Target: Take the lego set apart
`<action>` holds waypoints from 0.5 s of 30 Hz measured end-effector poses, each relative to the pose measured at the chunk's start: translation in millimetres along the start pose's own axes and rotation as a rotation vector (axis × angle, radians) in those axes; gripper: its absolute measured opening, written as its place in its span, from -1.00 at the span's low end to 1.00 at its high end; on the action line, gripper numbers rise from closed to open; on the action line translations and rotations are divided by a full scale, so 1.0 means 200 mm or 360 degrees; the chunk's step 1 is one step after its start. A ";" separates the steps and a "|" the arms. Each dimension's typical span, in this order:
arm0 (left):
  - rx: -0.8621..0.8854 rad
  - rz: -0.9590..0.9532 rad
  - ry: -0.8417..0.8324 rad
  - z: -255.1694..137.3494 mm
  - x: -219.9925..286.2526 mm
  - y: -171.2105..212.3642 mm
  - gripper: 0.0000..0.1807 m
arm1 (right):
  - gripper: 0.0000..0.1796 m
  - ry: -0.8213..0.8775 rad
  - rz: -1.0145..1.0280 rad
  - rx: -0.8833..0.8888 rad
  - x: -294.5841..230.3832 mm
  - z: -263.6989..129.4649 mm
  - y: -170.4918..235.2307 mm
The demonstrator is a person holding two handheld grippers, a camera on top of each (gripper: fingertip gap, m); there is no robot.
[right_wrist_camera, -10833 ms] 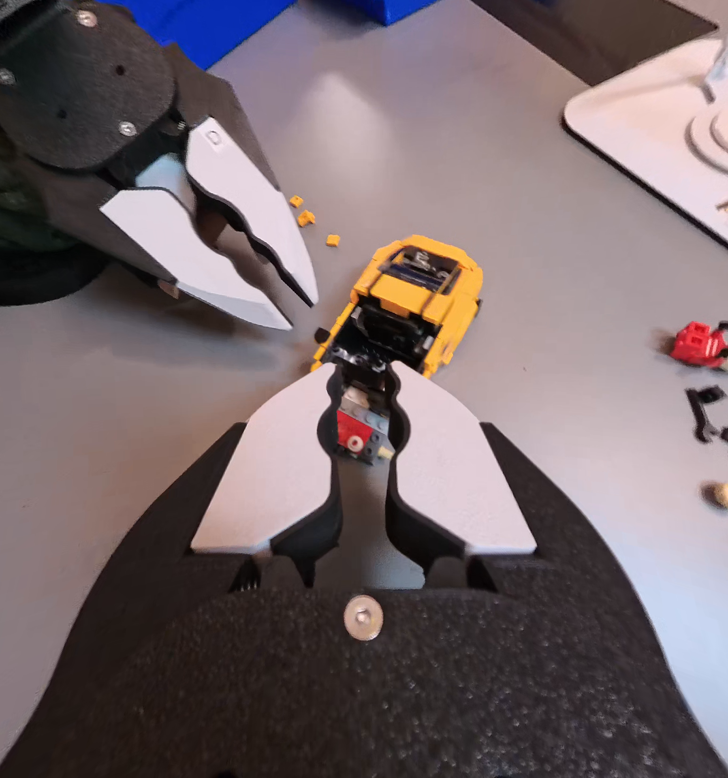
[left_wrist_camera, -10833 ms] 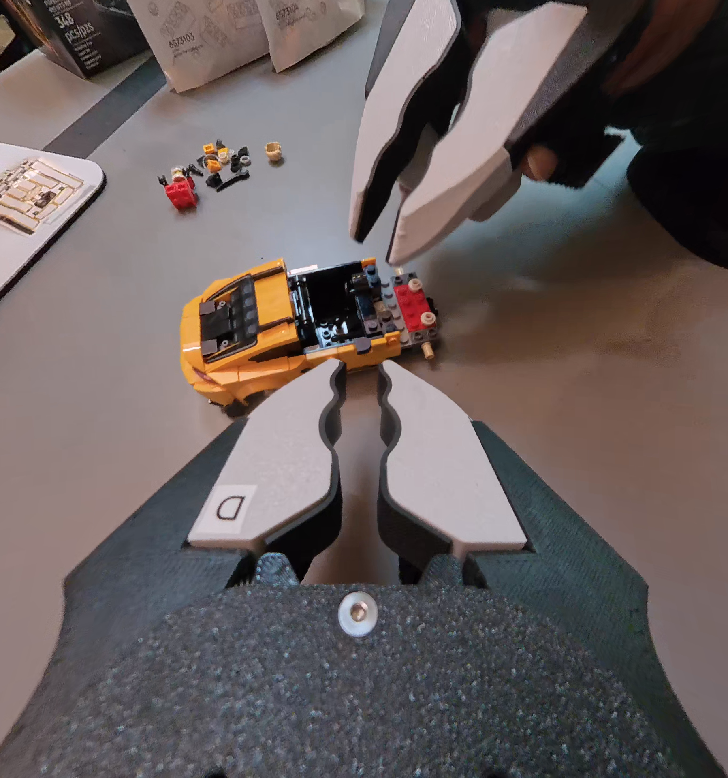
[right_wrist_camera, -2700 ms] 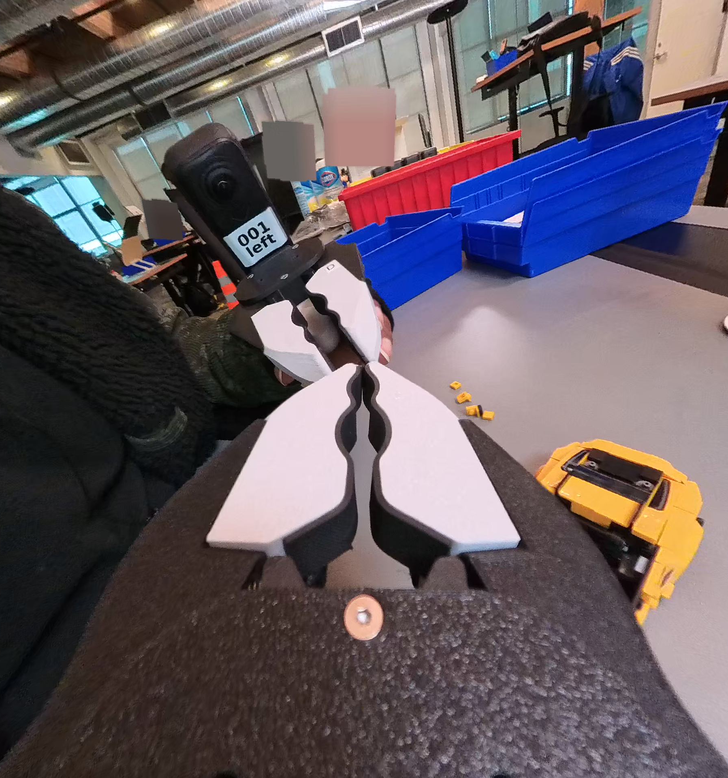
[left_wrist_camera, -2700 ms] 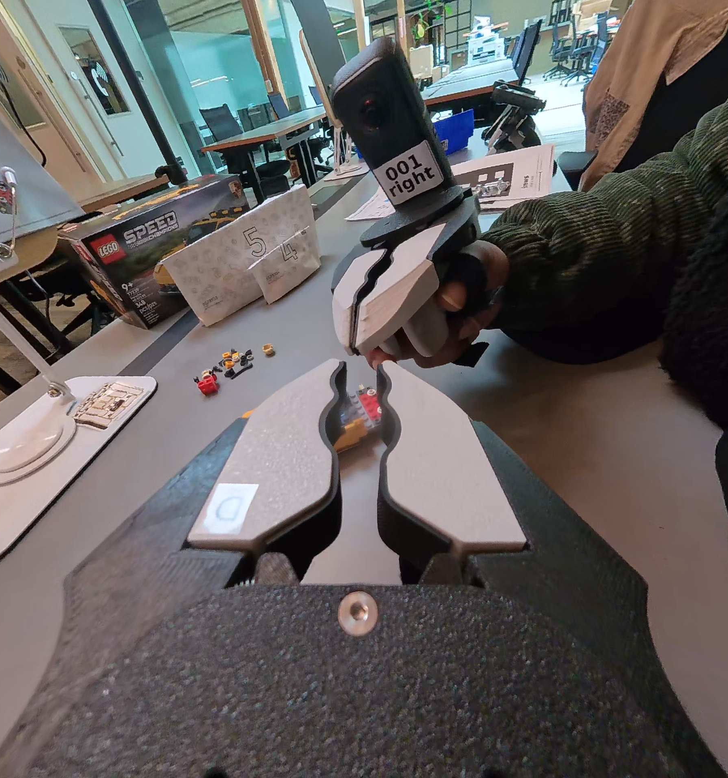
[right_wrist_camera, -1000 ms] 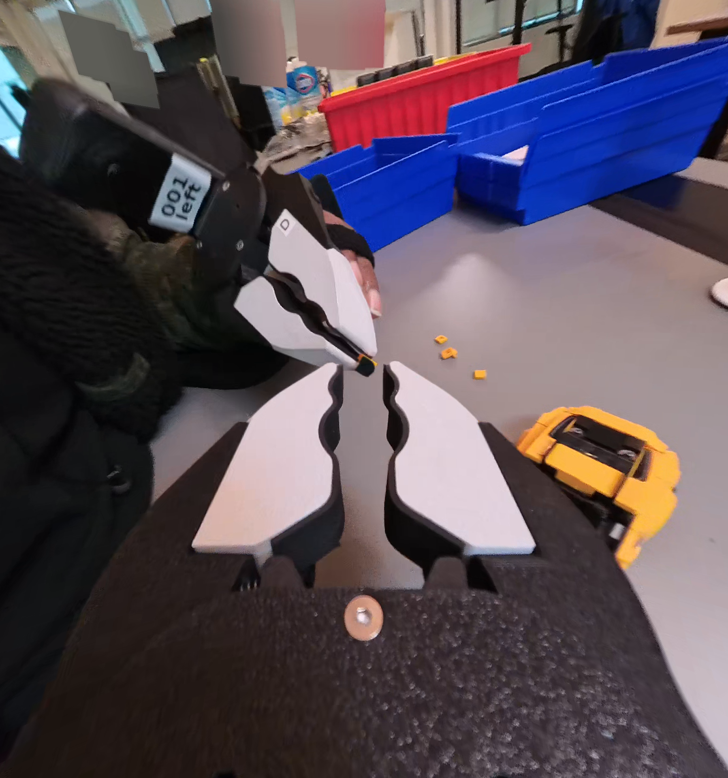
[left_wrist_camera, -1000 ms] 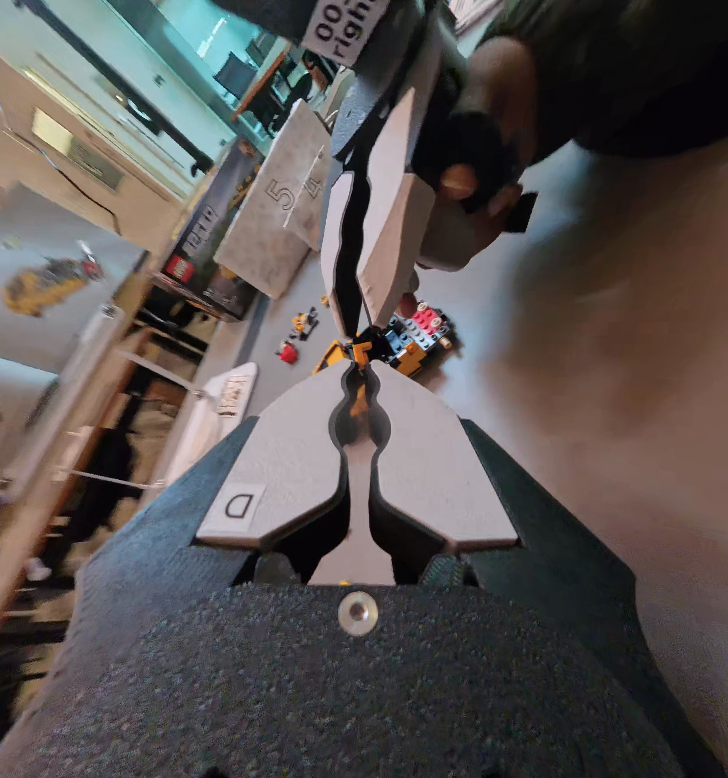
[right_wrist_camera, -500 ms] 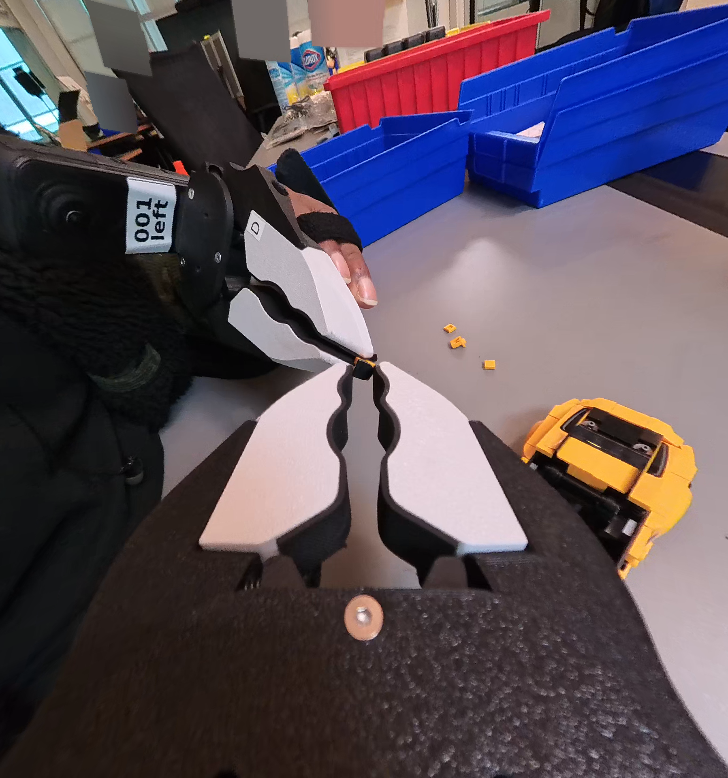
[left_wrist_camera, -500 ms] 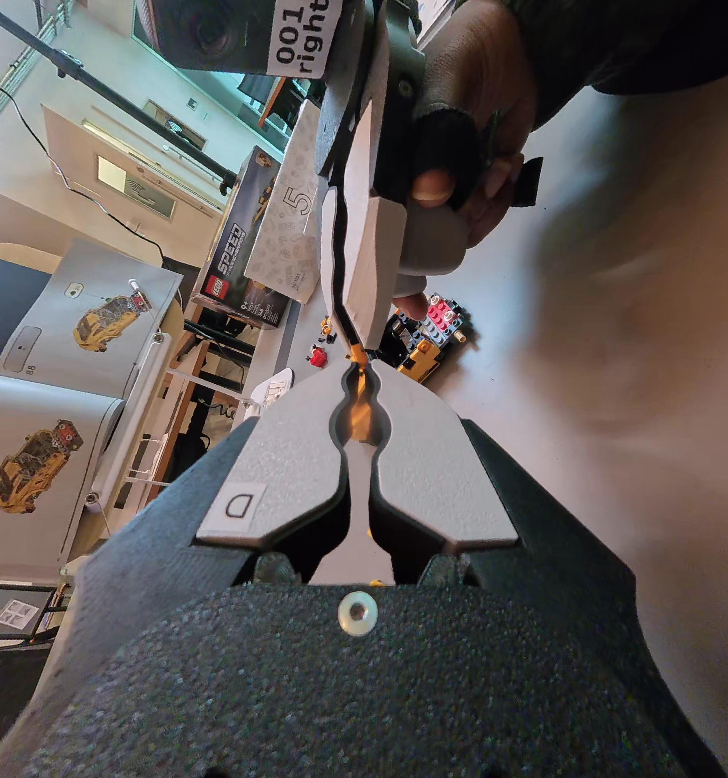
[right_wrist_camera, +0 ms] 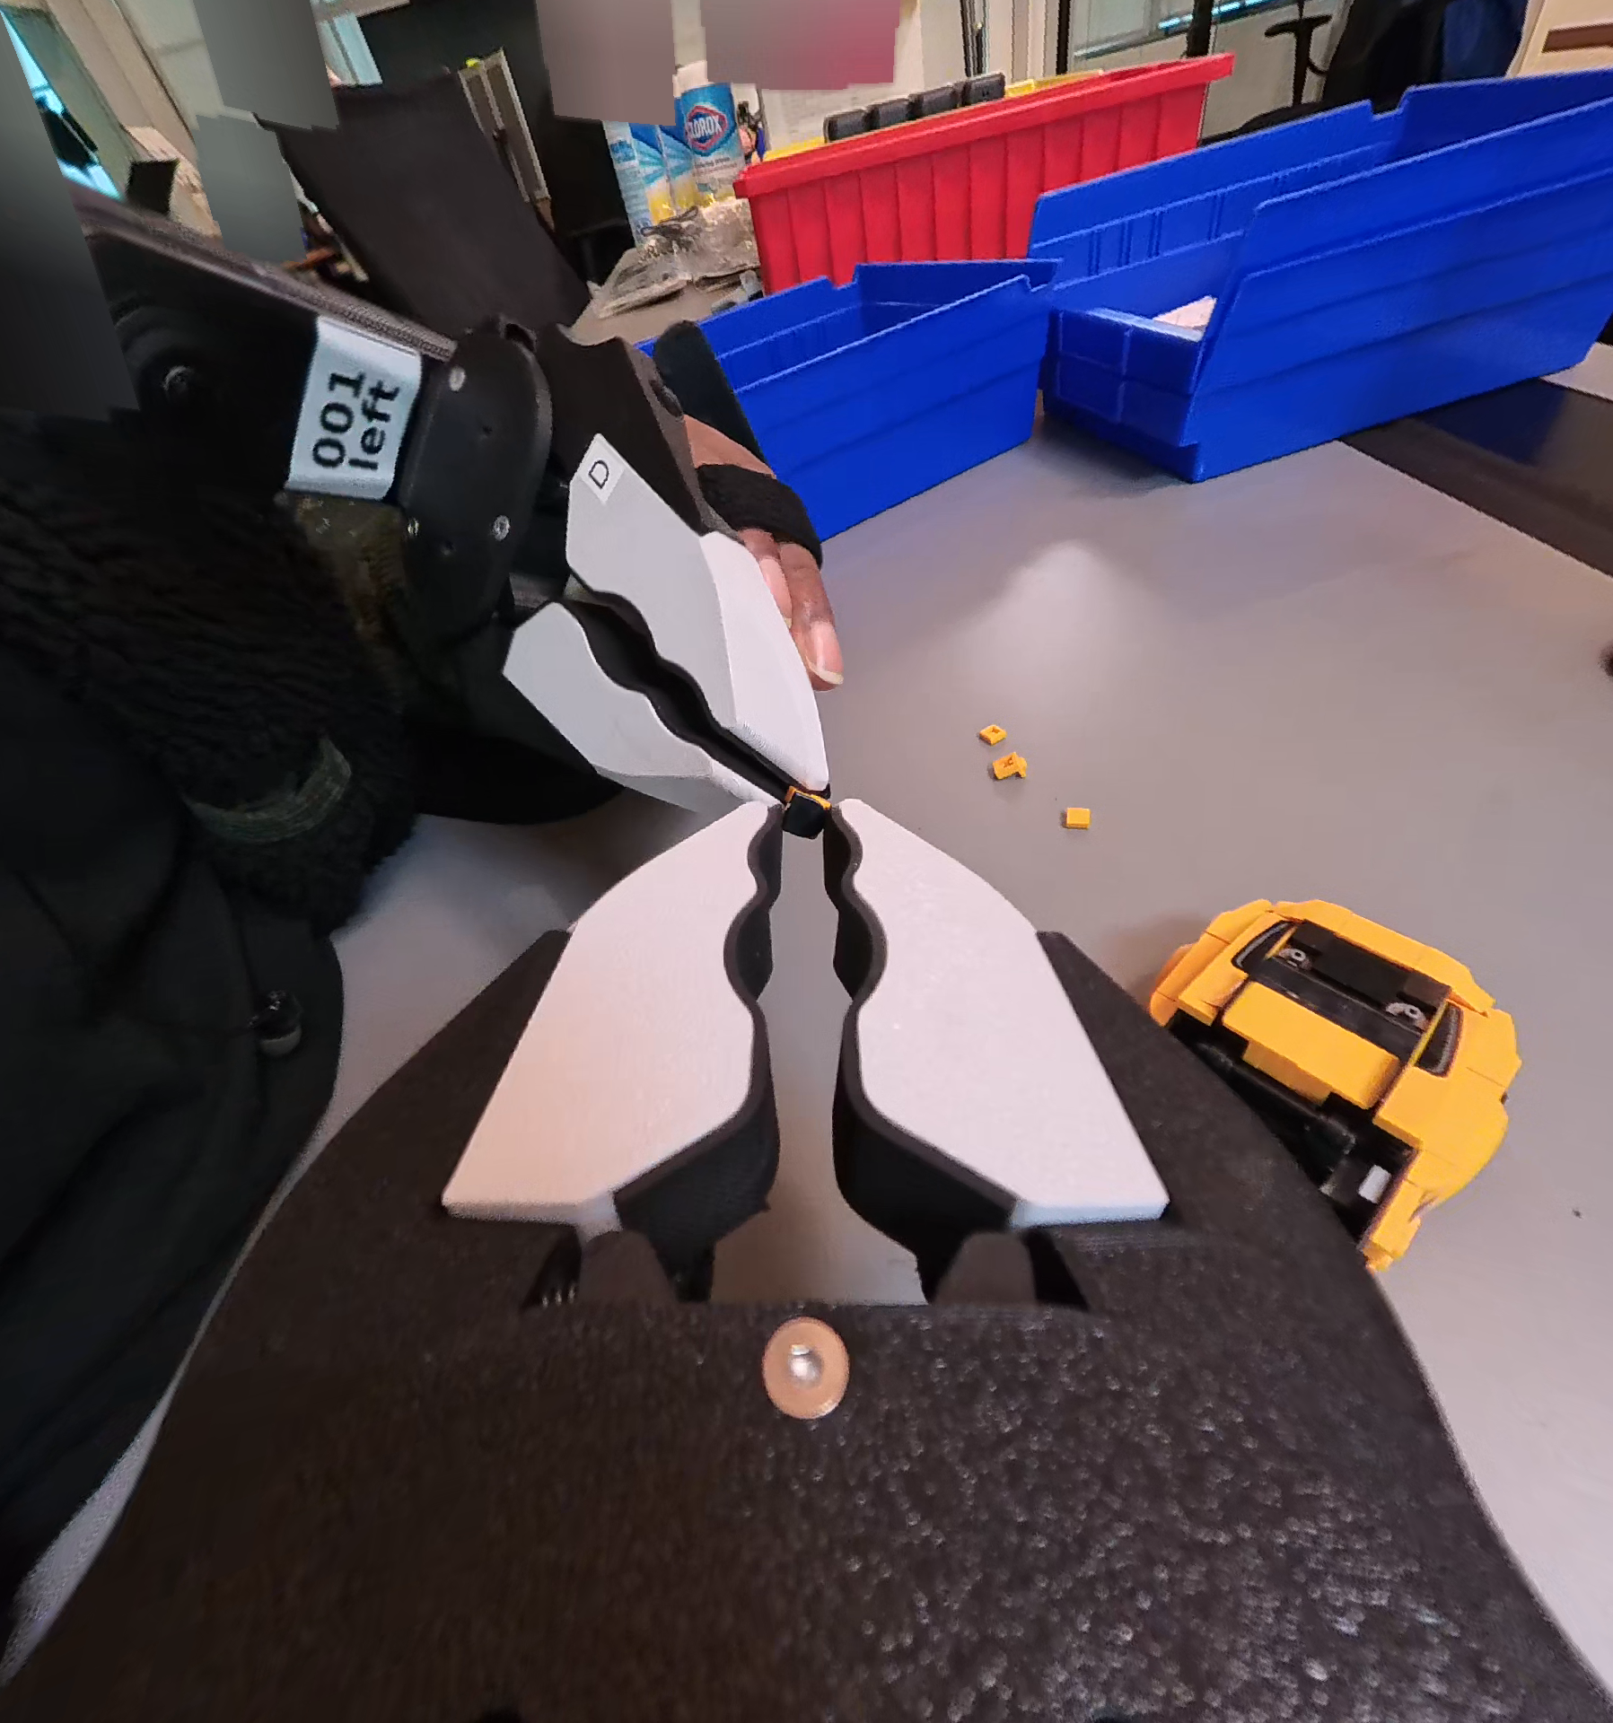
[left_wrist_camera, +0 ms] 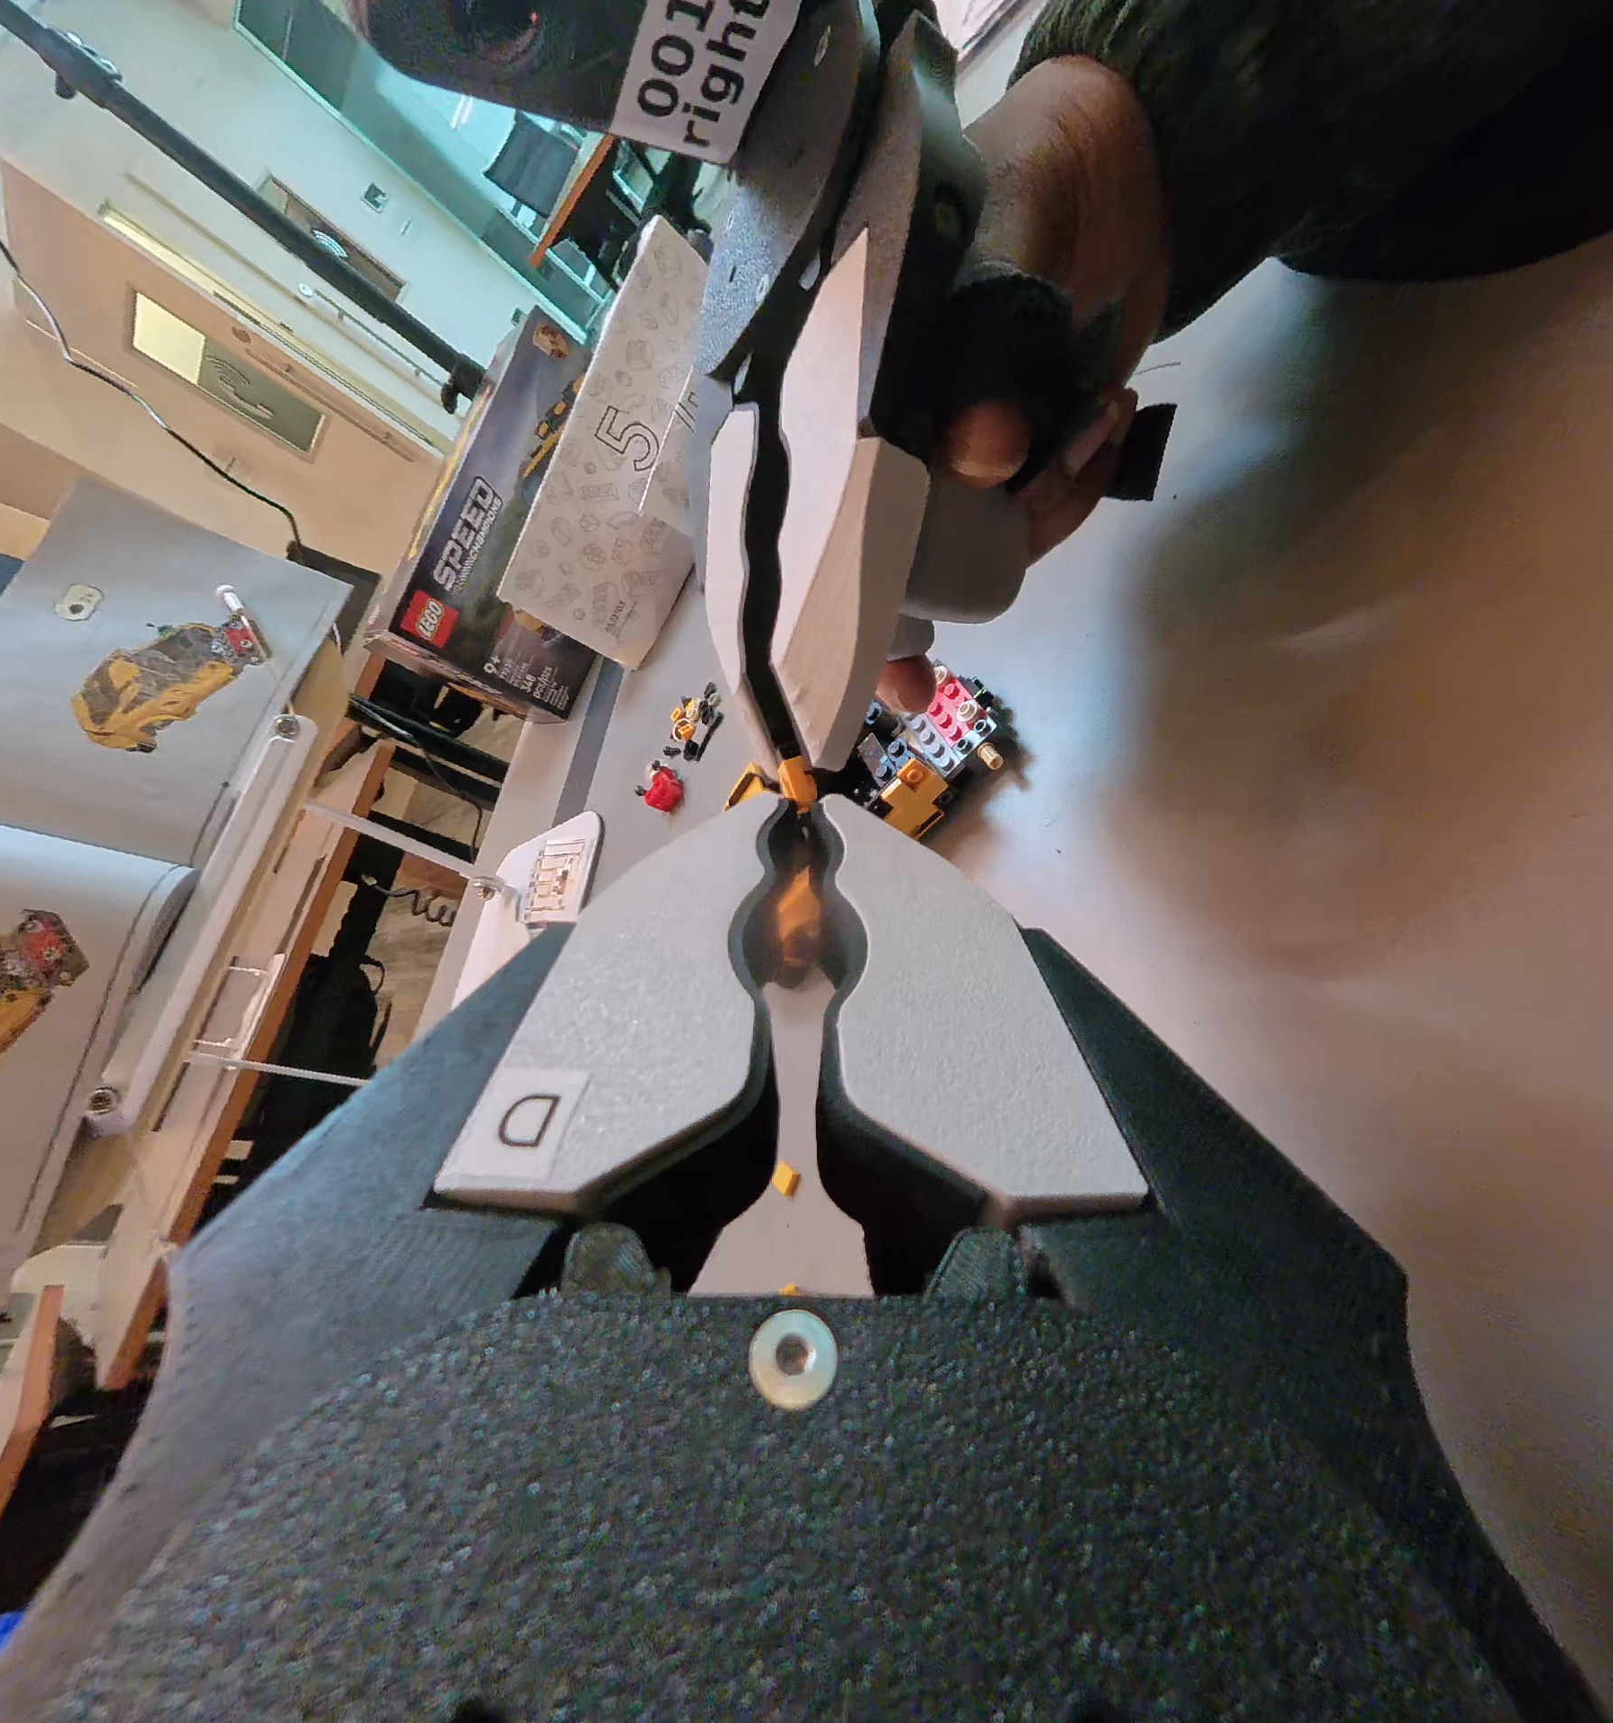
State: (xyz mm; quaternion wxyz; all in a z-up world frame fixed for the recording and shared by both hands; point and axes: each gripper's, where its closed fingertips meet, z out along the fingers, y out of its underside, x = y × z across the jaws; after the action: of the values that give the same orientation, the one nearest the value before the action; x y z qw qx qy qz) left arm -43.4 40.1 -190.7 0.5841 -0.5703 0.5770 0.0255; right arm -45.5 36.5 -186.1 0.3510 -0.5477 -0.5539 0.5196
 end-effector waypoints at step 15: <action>0.0002 -0.0421 0.0118 -0.05 -0.08 0.10 -1.00 | -0.92 0.0073 -0.0071 0.0080 0.04 -0.07 -0.05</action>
State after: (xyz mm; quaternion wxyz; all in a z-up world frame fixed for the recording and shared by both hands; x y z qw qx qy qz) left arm -68.7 50.4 -190.5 0.5609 -0.6416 0.5180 -0.0734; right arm -35.8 49.1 -174.2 0.3888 -0.5380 -0.5444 0.5128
